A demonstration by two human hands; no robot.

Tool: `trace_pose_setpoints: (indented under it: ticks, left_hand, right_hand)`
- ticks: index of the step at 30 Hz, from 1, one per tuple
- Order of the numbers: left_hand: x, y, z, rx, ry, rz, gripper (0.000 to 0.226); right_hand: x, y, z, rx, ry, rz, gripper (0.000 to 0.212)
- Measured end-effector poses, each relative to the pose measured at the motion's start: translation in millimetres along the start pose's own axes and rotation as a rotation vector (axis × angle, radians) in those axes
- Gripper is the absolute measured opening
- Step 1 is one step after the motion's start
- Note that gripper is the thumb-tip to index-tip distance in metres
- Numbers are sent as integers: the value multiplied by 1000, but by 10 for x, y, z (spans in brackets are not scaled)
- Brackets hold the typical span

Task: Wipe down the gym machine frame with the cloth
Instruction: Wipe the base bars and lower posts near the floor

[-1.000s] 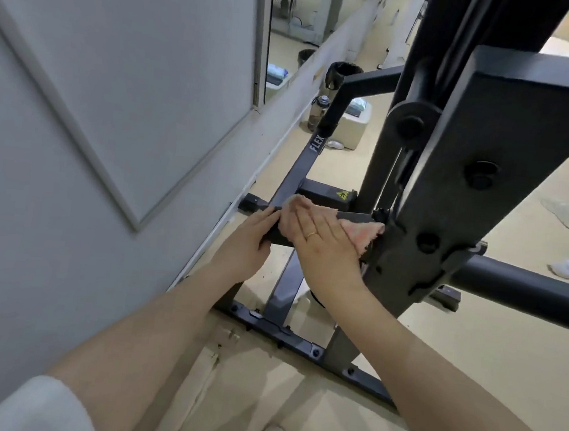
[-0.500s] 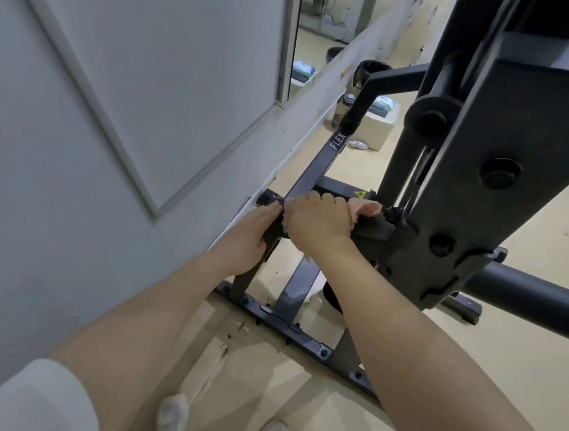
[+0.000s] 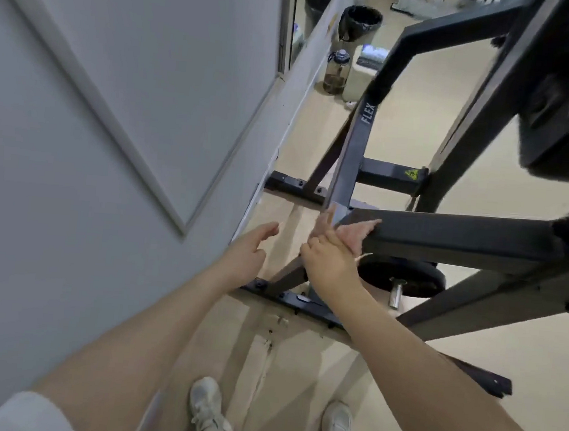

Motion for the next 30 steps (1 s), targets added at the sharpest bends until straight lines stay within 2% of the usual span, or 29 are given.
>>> trace_pose_setpoints:
  ticks: [3, 5, 7, 12, 14, 18, 21, 24, 28, 30]
  left_hand:
    - [6, -400, -330, 52, -13, -36, 63]
    - [29, -619, -408, 71, -43, -65, 60]
    - [66, -798, -361, 66, -80, -109, 57]
    - [238, -1228, -75, 129, -141, -213, 56]
    - [300, -1405, -7, 167, -130, -239, 56]
    - [483, -1912, 130, 208, -92, -290, 55]
    - [718, -2434, 252, 192, -28, -333, 56]
    - [921, -3016, 404, 186, 29, -385, 58]
    - [1269, -3856, 643, 260, 16, -367, 60]
    - [1469, -4313, 742, 298, 11, -370, 60]
  right_hand:
    - [41, -241, 425, 246, -133, 29, 37]
    - [54, -398, 572, 219, -253, -23, 30]
    - [105, -459, 686, 304, -336, 72, 30]
    - [188, -482, 991, 751, -293, 395, 36]
    - [168, -490, 1156, 984, -307, 527, 30]
    - [193, -623, 1603, 1349, -287, 676, 17]
    - [338, -799, 2012, 1389, -299, 678, 17]
    - [504, -1020, 2466, 1554, -234, 701, 18]
    - [881, -1414, 3279, 1580, -191, 701, 19]
    - [1135, -1666, 3792, 1660, -241, 787, 21]
Point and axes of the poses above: each hand's wrist, its own x-axis towards the middle knuckle, its own z-axis out of the palm, y = z × x, the point moved 6 cm from there along x, towards the middle knuckle, and after that the axes turned 6 degrees about -x, right-handed, at the moved point
